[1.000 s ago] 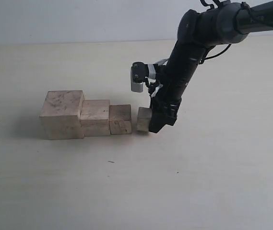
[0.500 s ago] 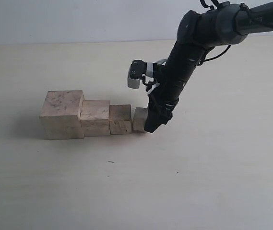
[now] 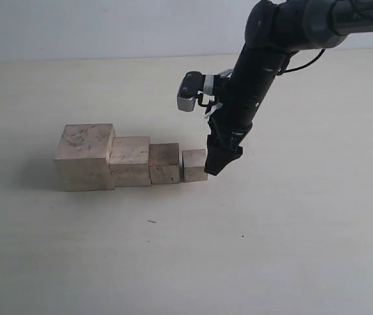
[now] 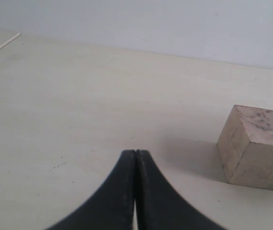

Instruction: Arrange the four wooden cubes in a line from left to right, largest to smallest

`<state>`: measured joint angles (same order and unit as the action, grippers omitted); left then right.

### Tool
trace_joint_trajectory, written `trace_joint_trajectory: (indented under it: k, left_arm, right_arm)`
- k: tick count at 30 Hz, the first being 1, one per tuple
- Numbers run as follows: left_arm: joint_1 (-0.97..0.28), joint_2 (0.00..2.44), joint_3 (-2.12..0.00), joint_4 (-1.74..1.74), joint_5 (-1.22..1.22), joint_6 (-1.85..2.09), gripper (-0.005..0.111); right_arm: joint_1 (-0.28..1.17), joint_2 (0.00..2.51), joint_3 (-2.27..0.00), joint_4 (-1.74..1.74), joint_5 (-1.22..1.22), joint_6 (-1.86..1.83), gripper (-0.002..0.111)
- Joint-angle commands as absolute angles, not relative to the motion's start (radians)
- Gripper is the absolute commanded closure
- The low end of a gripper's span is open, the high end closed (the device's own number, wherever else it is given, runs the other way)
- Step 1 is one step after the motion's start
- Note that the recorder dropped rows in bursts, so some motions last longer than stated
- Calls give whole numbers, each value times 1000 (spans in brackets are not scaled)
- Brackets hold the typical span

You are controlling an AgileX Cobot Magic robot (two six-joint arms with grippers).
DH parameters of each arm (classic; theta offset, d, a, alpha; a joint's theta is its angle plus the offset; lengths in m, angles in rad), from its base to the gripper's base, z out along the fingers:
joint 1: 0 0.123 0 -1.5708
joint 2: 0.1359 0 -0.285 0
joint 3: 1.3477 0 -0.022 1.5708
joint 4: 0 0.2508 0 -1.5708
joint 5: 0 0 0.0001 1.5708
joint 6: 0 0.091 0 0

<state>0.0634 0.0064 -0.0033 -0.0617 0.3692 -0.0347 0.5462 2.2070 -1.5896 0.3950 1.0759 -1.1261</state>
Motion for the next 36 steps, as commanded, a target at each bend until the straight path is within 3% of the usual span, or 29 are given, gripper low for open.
trace_joint_trajectory:
  k: [1, 36]
  left_arm:
    - [59, 0, 0, -70, 359, -30, 107]
    - [59, 0, 0, -70, 359, -30, 107]
  right_arm:
    - [546, 2139, -1593, 278, 1069, -1038, 41]
    - [546, 2249, -1593, 392, 933, -941, 41]
